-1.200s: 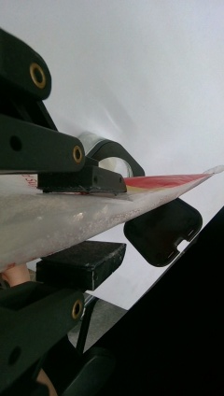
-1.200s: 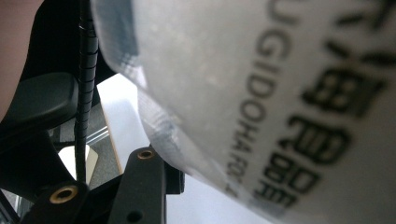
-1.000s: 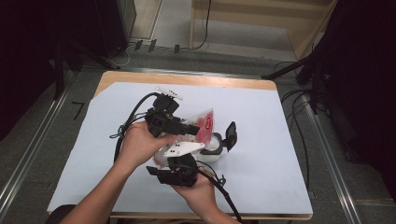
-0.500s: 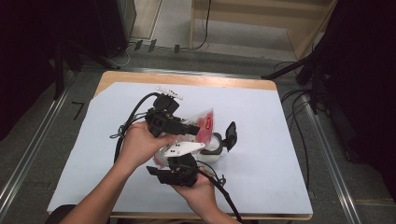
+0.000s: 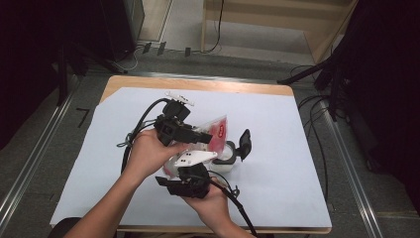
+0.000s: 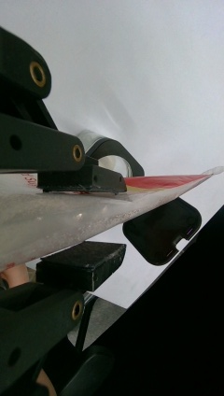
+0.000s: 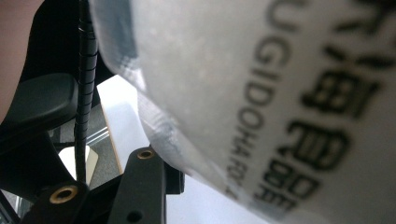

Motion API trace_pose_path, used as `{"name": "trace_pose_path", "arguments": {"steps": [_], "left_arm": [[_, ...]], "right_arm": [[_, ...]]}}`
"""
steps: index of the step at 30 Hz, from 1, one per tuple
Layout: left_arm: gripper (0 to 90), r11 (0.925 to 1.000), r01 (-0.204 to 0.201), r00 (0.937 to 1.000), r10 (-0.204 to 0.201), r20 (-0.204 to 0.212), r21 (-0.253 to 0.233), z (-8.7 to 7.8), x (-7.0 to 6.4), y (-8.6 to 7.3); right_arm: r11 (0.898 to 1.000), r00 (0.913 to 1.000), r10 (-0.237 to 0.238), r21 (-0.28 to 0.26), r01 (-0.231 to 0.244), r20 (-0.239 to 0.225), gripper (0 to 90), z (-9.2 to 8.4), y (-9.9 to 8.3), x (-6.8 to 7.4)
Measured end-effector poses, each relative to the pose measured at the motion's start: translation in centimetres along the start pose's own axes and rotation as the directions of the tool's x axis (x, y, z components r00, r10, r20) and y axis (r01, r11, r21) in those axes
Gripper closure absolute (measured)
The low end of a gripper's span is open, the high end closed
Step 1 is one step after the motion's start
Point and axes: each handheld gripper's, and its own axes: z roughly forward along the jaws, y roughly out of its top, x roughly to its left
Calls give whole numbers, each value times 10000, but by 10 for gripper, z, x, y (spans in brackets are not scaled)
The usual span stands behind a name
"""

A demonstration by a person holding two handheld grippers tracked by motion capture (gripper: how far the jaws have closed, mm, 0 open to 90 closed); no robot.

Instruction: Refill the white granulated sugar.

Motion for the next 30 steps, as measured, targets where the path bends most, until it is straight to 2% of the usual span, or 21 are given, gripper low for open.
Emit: {"name": "trace_pose_path", "arguments": {"steps": [30], "left_arm": [[648,10000,57,10000,-57,3,-2,-1,2,0]], "right_arm": [[10000,10000,4,64,-4,-91,623,1,1,0]]}}
